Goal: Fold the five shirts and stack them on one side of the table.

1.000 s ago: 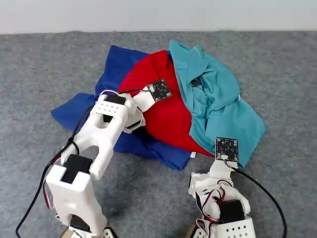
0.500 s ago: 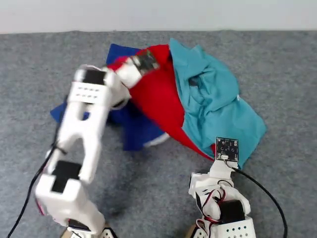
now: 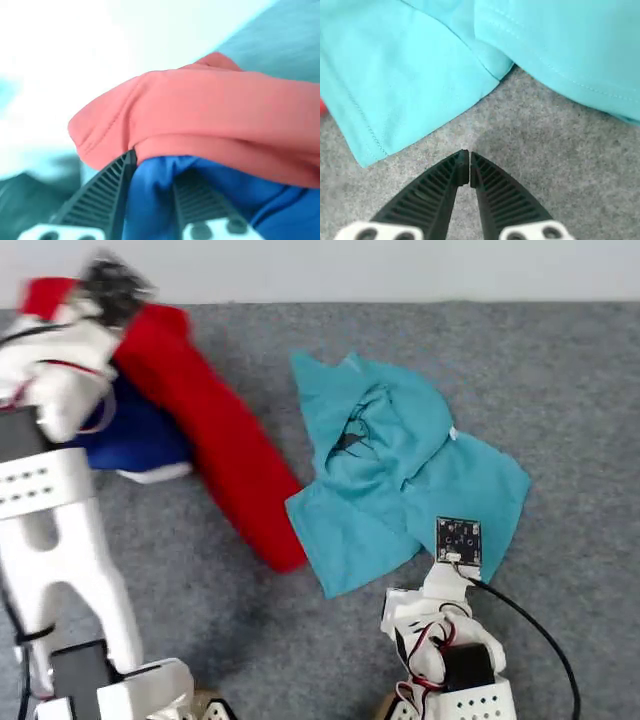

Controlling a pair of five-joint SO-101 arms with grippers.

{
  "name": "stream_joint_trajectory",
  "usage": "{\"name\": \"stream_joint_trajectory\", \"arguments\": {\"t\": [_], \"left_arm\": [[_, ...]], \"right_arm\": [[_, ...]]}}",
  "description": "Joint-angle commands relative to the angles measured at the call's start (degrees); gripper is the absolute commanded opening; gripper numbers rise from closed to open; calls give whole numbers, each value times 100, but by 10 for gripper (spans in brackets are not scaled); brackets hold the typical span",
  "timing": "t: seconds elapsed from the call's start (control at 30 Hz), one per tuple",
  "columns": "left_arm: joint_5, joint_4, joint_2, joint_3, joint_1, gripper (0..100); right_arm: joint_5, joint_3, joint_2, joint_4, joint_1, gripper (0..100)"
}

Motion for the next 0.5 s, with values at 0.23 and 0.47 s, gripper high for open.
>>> {"name": "stream_joint_trajectory", "arguments": {"t": [0.23, 0.47], "left_arm": [[9, -1705, 202, -84, -1960, 13], [9, -1758, 888, -84, -2488, 13]], "right_arm": [[-53, 88, -57, 48, -13, 11], [-53, 88, -57, 48, -13, 11]]}}
